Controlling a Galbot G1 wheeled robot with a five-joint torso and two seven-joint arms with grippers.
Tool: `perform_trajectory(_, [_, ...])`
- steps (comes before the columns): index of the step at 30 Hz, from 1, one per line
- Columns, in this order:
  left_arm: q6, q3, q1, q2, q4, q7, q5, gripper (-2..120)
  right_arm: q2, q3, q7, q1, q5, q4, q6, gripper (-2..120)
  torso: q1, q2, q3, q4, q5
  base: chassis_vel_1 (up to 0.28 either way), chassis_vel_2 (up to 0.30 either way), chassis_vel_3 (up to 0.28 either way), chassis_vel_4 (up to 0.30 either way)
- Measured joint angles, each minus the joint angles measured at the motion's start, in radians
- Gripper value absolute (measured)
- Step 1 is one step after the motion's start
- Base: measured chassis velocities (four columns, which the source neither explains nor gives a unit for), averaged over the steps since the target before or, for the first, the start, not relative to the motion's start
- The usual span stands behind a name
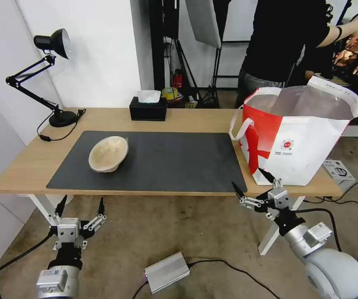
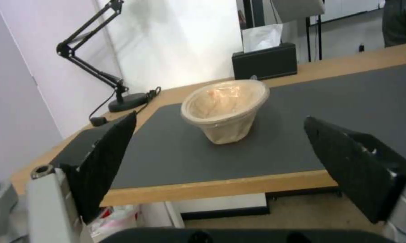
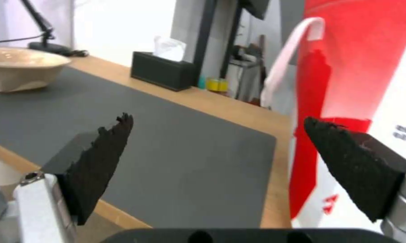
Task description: Pick up the trash from the table and place it into the takeout bag.
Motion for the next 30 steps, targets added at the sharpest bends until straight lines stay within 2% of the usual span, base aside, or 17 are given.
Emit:
perform_trajectory(8, [0.0,0.0,0.004,0.0,0.0,0.0,0.001,100,0.076,0.027,0.04,-0.022,-0.019,0.002,0.0,98,0.0,0.0,0.0,0.0,0.0,0.0,0.0,0.0,0.0])
perform_trajectory(17, [0.0,0.004,0.004,-0.002,0.001,0.0,0.004,100,0.127,0.032,0.087,-0.061,-0.049,0.024,-0.001,97,0.0,0.0,0.0,0.0,-0.0001,0.0,0.0,0.0,0.0])
perform_trajectory(30, [0.001,0.005,0.005,-0.008,0.003,0.001,0.007,100,0.152,0.042,0.133,-0.075,-0.082,0.003,0.003,97,0.0,0.0,0.0,0.0,0.0,0.0,0.0,0.0,0.0])
